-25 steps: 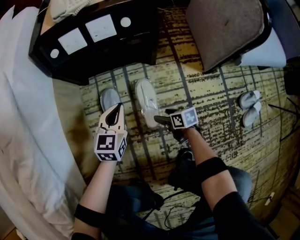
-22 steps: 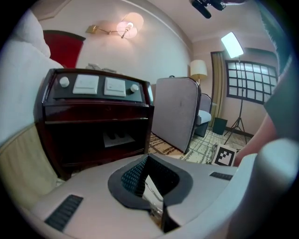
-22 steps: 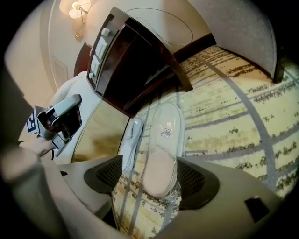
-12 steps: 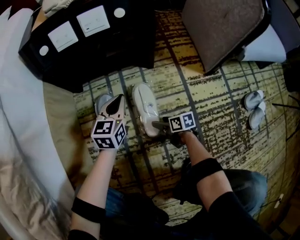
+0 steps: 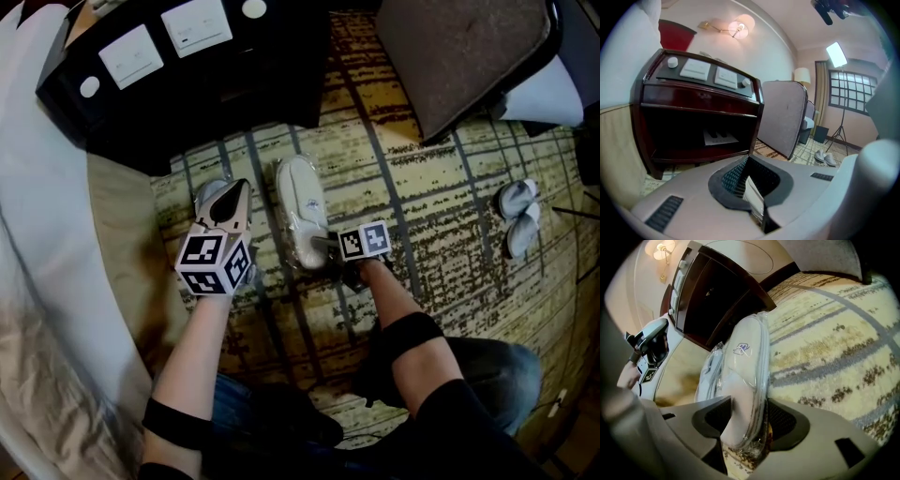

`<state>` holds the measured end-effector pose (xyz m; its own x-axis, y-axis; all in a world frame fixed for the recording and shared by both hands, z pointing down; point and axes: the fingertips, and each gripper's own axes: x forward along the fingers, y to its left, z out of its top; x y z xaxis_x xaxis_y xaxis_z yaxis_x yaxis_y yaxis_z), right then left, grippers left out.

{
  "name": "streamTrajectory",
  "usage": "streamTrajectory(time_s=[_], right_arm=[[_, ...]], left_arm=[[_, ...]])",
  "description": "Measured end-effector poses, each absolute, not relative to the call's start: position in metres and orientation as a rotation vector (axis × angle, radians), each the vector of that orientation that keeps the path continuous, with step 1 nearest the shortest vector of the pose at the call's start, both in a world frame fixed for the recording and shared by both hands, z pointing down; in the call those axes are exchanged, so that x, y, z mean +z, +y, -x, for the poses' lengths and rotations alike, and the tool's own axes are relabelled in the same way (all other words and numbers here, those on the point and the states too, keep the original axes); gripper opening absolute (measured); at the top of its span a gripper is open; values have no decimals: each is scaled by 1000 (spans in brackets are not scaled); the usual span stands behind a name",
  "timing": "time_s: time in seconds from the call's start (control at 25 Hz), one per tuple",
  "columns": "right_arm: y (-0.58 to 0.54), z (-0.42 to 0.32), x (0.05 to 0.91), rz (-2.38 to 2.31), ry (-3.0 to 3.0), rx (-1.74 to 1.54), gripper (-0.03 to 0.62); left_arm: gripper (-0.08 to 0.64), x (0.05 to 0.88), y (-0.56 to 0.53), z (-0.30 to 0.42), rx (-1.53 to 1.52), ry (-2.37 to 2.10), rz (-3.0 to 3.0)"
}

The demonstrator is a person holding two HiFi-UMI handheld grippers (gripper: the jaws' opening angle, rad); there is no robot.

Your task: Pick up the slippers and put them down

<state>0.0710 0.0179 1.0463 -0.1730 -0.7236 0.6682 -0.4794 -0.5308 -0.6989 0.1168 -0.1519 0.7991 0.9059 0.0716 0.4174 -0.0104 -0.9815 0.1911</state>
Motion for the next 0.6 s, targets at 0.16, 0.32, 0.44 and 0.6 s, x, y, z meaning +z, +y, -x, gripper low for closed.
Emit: streamTrajectory(time_s=[0.16,0.32,0.44,0.6], right_arm=[[20,-71,1049,1905,1405,-1806,234],[17,-72,1045,1918,1404,-1790,187],[13,-71,1040,1933,1396,-1755,164],[9,-68,1031,1920,1410,-1718,153]], left_arm=[[3,794,-154,-116,619,51,-2877],[3,789,-154,-116,603,62,-2881],[3,788,-152,-117,607,78,-2902],[3,789,-149,-115,628,108,-2957]])
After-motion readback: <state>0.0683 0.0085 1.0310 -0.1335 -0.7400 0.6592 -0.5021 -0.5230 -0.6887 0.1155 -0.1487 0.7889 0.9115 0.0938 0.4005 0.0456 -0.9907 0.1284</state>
